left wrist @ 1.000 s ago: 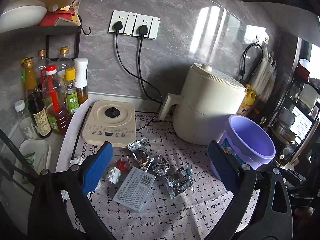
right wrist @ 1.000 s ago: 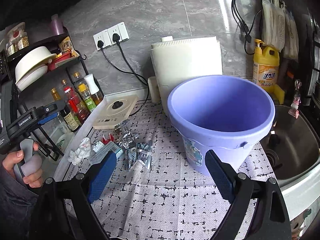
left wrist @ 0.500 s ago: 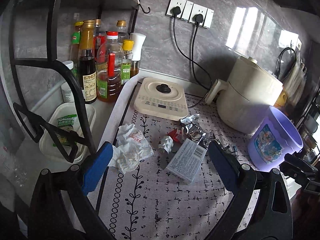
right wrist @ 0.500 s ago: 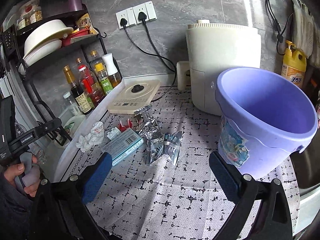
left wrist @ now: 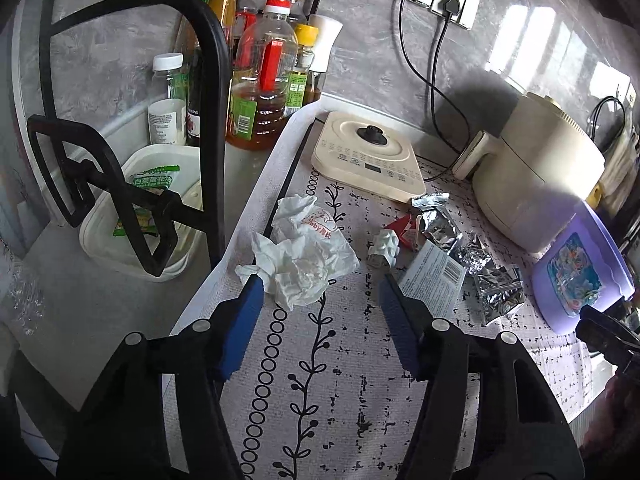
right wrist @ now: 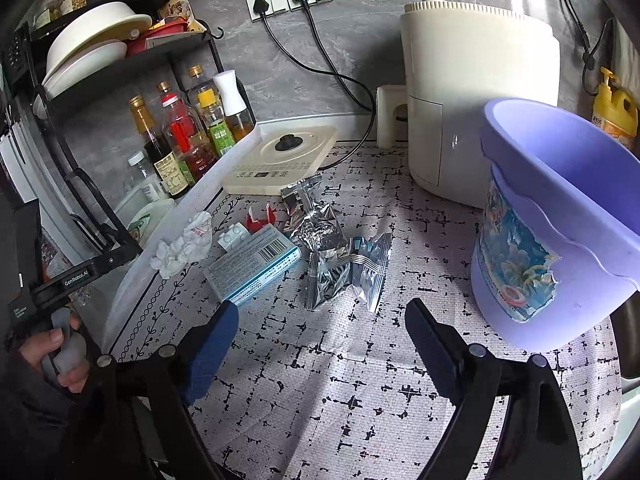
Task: Collect trash
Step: 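Move the left tool to the white tissues while the right tool approaches the foil wrappers, then grasp the white tissues with the left gripper while the right gripper grasps foil wrappers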
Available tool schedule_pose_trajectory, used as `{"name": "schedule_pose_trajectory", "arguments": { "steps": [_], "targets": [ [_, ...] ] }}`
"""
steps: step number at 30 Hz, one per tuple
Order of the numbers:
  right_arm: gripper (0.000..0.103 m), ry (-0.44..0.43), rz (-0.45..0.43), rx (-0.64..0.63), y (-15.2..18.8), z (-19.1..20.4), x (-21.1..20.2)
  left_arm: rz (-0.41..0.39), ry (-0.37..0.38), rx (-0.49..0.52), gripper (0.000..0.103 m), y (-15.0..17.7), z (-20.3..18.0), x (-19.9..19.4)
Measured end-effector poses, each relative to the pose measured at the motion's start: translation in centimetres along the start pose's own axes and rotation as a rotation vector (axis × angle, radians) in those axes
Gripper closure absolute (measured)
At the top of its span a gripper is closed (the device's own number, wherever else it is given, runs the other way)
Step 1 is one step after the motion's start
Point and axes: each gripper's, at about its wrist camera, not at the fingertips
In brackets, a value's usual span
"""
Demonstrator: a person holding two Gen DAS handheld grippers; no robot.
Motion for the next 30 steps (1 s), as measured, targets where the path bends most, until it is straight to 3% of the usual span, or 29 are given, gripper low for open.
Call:
{"name": "schedule_pose_trajectory", "arguments": {
  "steps": [2,15,16,18,21,28,30],
  "targets": [
    [0.025,0.004,0.008,0.002,0.1,-0.1,0.4,0.016,-0.016,0.012,0.054,0.2,0.0,1.0],
    [0.036,0.044,0.085,-0.002,-0.8,-0.8,4.6,0.118,-0.142,0.027,0.055,0.4,0.9,6.9],
    [0.036,0.047,0.09,-0.008,-1.0,-0.8,5.0,0.12,-0.143,0.021,0.058,0.5,1.0,7.1],
    [0.037,0.05,0.101,-0.014,-1.4,-0.7,5.9,0.113,-0.161,0.022,0.075,0.4,1.2,7.3],
    [0.044,0.054,0.118,-0.021,-1.9,-0.7,7.1,0.135,-0.158,0.006,0.089,0.2,1.5,7.3],
    [0.055,0.051,0.147,-0.009,-2.2,-1.1,9.5,0.119,-0.123,0.016,0.093,0.5,0.9,5.0],
    [0.069,0.059,0.15,-0.009,-2.1,-1.2,10.0,0.106,-0.115,0.03,0.093,0.6,0.7,4.2]
  ]
}}
Point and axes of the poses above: each gripper's, at about its wrist camera, not at the fingertips, and x roughly the way its jaws point, z to its left, y to its underside, and after that the axes turned 9 degrees about -x, right-handed
